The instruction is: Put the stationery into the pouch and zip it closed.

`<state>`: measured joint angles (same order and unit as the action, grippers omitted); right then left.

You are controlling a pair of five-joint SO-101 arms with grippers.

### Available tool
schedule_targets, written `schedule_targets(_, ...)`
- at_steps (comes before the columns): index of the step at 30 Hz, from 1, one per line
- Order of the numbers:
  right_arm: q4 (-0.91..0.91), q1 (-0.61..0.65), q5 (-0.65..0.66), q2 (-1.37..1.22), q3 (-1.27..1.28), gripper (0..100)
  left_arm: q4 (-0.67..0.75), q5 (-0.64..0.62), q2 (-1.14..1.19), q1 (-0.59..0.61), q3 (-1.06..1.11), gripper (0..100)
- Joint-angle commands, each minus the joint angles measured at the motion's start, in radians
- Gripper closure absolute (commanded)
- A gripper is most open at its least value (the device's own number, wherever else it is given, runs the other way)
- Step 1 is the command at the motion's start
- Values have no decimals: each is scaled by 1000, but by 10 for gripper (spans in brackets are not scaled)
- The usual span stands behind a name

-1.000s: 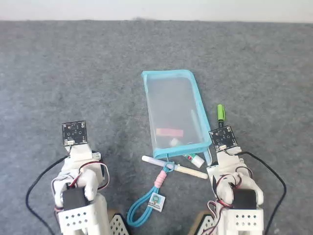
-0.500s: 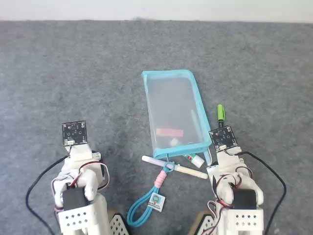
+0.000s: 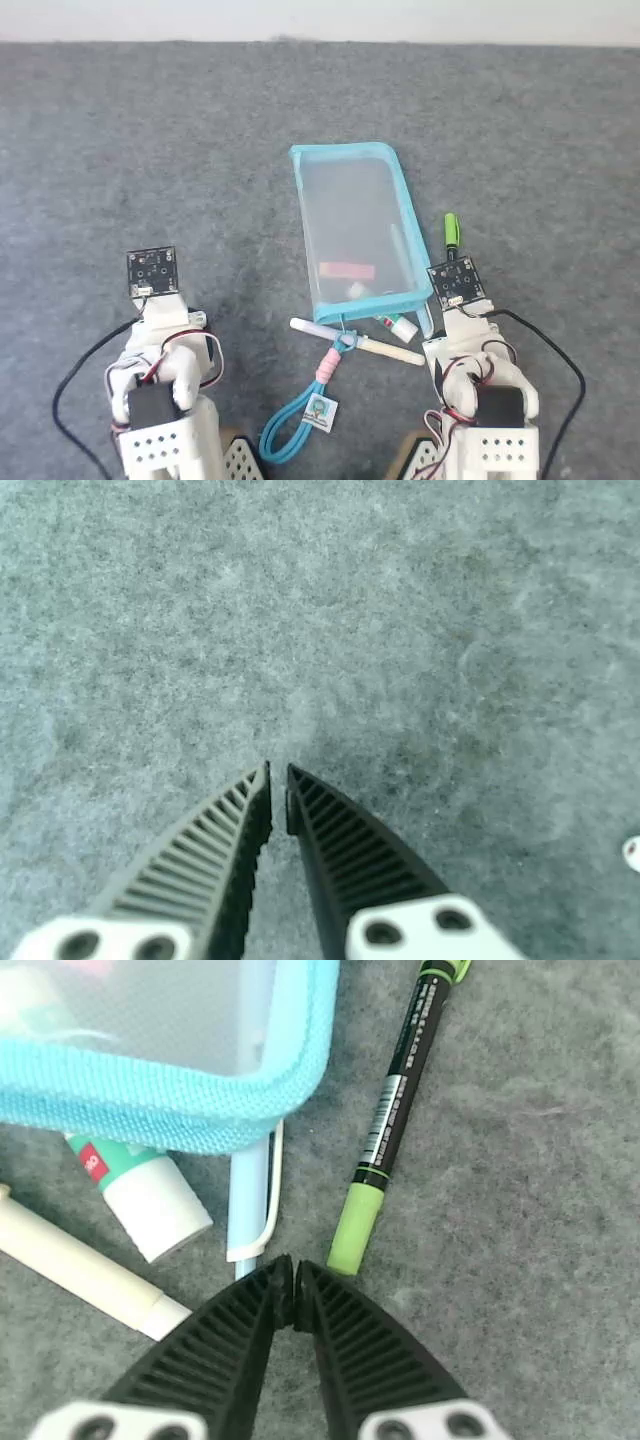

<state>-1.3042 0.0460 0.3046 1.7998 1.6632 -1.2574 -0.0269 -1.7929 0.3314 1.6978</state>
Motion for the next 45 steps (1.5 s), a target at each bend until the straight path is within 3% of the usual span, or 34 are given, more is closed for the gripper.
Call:
schedule_targets(1,-7,-7,14,13,21,991,-3,-17,-21,-5,-13,972)
schedule_targets(28,-2,-4,6,13,21,990,-3,-17,-21,-5,-13,972)
schedule_targets(38,171,-4,15,13,21,989,-3,-17,-21,-5,-13,972)
schedule_targets(40,220,-4,44,13,21,989,-3,-17,-21,-5,-13,972)
schedule_targets(43,259,-8,198,12,-5,989,-3,-17,-21,-5,-13,972)
schedule_targets(45,243,-7,206,4,-54,989,-3,-17,-21,-5,-13,972)
